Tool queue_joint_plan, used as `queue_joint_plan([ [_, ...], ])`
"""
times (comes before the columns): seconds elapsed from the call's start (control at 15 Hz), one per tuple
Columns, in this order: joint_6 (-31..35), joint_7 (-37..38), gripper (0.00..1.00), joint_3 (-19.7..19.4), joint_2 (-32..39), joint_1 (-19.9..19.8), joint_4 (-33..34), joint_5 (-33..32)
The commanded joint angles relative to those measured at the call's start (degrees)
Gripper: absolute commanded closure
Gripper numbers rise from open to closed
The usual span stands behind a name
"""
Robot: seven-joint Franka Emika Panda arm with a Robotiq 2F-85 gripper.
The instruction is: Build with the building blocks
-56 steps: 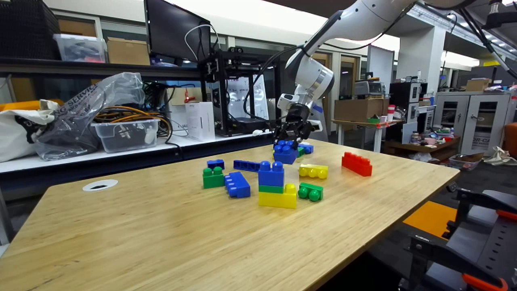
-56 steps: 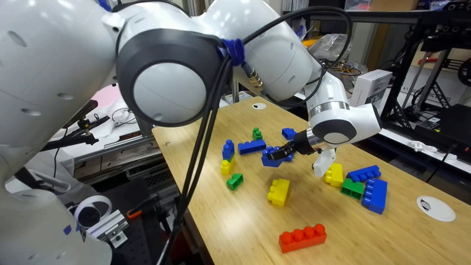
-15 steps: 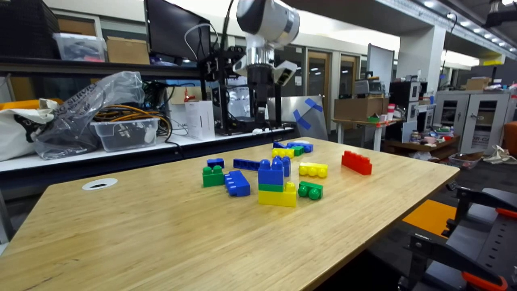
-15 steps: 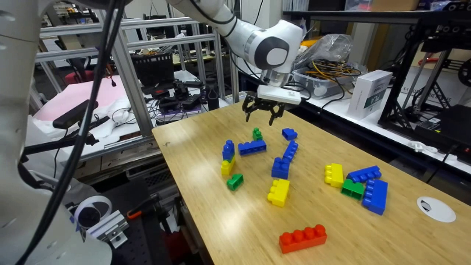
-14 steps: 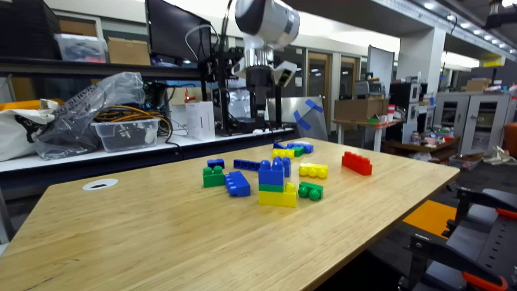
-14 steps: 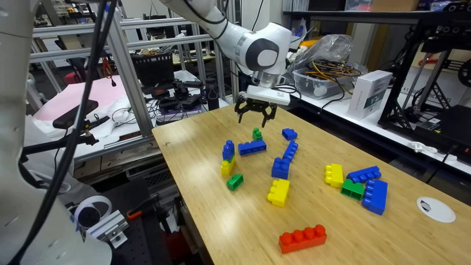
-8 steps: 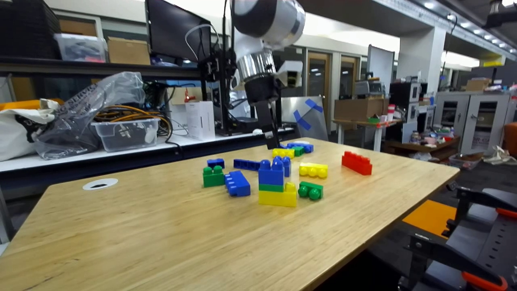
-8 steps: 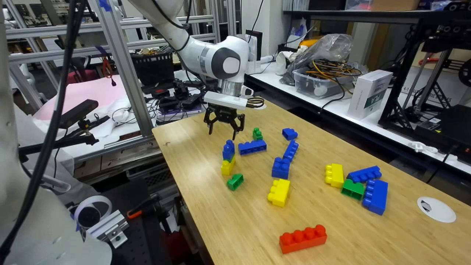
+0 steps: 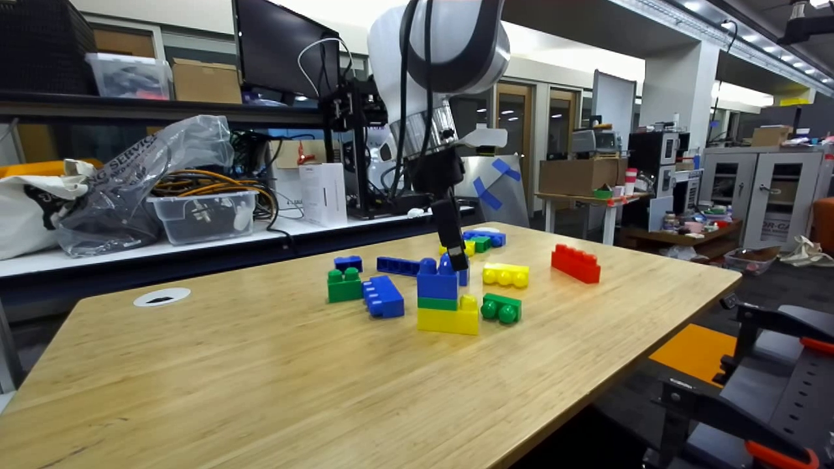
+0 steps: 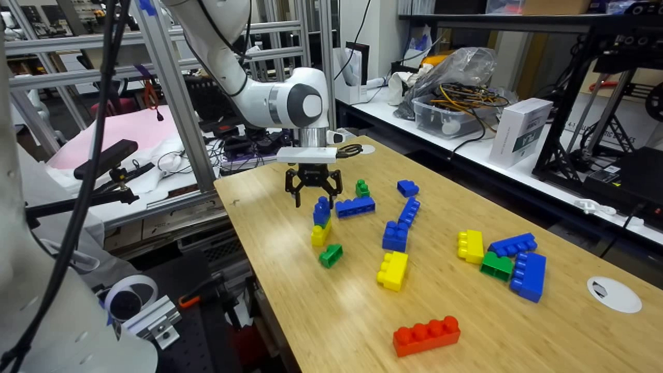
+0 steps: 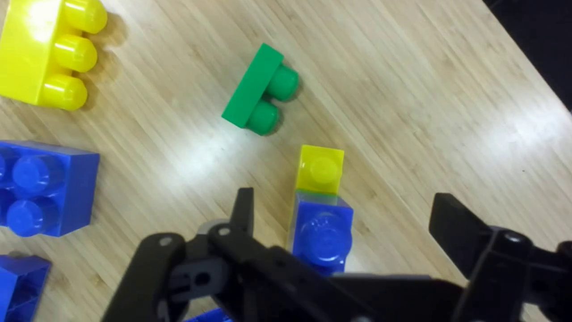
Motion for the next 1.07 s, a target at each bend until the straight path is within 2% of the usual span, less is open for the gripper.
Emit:
queue_joint_plan([
  [0.0, 5.0, 3.2, 0.00, -0.5, 0.2, 0.2, -1.6, -3.9],
  [1.0, 15.8, 1.0, 0.00, -1.3, 6.7, -2.4, -0.9, -3.3],
])
